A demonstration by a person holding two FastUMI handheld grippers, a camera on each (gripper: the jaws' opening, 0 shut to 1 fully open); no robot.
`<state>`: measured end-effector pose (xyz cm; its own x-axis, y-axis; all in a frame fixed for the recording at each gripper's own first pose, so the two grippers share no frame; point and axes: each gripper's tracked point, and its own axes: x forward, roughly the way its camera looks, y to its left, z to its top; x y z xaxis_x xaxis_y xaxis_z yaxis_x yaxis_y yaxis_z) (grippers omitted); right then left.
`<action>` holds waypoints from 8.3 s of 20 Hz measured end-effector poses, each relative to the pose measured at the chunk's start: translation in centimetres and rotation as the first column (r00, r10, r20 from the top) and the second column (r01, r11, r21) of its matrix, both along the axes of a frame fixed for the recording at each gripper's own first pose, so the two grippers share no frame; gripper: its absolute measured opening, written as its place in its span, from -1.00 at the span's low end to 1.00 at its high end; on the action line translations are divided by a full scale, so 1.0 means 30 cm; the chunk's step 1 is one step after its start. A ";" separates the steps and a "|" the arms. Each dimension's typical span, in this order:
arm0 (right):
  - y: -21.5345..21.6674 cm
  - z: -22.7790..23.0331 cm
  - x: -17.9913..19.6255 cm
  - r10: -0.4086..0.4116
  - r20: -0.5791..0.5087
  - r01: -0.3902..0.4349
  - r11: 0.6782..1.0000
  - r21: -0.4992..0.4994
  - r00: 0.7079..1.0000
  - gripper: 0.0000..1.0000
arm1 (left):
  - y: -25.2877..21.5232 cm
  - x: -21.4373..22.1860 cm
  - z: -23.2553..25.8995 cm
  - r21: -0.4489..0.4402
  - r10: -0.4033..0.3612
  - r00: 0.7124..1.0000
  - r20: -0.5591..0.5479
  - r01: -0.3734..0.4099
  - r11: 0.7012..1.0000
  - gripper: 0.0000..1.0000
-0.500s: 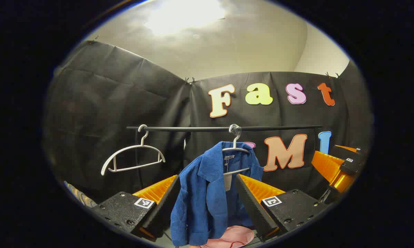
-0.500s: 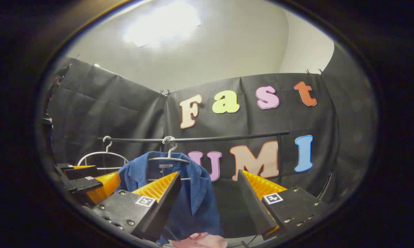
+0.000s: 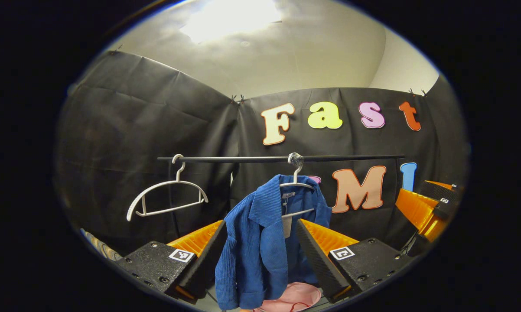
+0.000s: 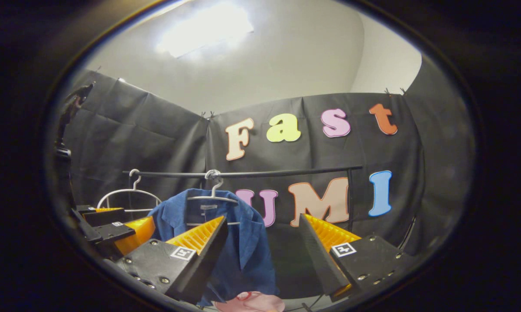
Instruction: Grasp the clothes on the hanger with both hands and then place them into the laundry hamper below.
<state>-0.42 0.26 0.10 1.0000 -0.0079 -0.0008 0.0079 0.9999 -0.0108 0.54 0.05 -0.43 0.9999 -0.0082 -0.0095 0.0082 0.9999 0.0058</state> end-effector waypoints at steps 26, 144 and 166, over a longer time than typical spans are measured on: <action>-0.149 -0.026 0.022 -0.132 -0.024 0.128 0.984 -0.127 0.991 0.96 | -0.041 0.335 -0.428 0.058 0.071 0.978 -0.197 -0.060 0.997 0.99; 0.037 -1.180 0.928 0.098 -0.516 -0.037 0.991 0.128 0.851 -0.80 | 0.558 0.341 -0.122 -0.130 0.083 0.979 -0.185 -0.109 0.986 -0.96; -0.143 -0.887 0.605 0.016 -0.447 0.034 0.994 0.104 0.894 -0.80 | 0.250 0.192 -0.409 0.024 -0.129 0.938 -0.322 0.144 0.989 -0.96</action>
<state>17.73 -4.03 -26.50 0.8936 0.0080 -0.4489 0.0367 0.9952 0.0907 6.29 7.55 -12.70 0.9335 -0.1362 -0.3317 0.1536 0.9878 0.0265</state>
